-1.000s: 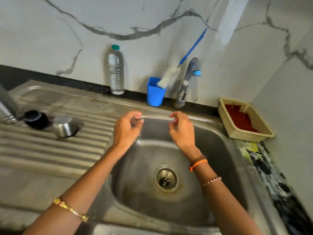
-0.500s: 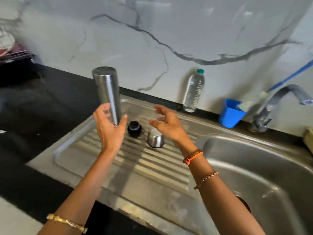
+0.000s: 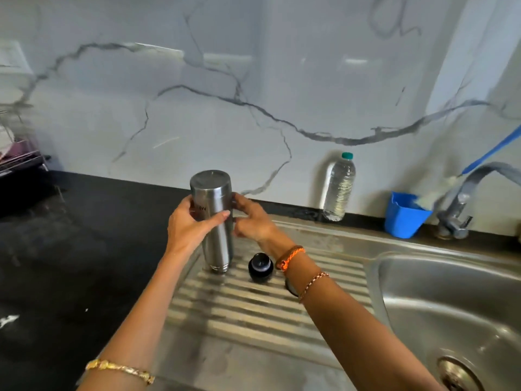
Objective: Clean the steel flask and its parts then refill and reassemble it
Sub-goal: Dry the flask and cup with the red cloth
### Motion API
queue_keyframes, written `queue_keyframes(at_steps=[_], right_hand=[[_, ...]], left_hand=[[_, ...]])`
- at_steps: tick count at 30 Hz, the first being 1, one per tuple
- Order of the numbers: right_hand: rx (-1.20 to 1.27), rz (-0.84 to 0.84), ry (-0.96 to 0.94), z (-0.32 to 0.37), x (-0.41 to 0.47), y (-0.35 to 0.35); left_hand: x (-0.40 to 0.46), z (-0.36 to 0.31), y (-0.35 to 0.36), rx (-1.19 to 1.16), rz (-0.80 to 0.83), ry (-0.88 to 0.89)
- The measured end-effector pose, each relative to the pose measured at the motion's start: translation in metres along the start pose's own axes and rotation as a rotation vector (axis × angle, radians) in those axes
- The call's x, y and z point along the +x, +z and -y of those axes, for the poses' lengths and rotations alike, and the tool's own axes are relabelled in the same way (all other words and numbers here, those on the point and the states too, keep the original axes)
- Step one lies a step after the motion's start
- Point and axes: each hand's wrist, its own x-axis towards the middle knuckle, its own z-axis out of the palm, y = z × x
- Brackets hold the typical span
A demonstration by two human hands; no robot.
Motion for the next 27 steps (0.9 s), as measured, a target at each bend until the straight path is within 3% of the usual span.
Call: queue_keyframes(at_steps=[6,10,14,16,18,21,25,27], right_hand=[[0.230,-0.044,0.037,0.008,-0.006,-0.010],[0.699,-0.079,-0.057,0.031,-0.007,-0.041],[0.898,-0.207,0.063,0.025,-0.026,-0.082],[0.913,-0.183,0.116,0.012,-0.039,-0.102],[0.856,-0.179,0.158,-0.001,-0.059,-0.119],[0.730,-0.312,0.196,-0.027,-0.092,-0.146],[0.664,-0.396,0.169,-0.035,-0.121,-0.165],[0.597,-0.519,0.106,-0.033,-0.135,-0.178]], left_hand=[[-0.004,-0.034,-0.007,0.219,-0.102,0.215],[0.008,-0.076,-0.001,0.153,-0.135,0.554],[0.003,-0.088,0.031,0.139,-0.012,0.967],[-0.007,-0.087,0.052,0.100,0.054,1.141],[-0.020,-0.080,0.072,0.043,0.164,1.262],[-0.053,-0.066,0.106,0.000,0.374,1.413],[-0.084,-0.069,0.140,0.012,0.500,1.485],[-0.095,-0.083,0.148,-0.134,0.519,1.195]])
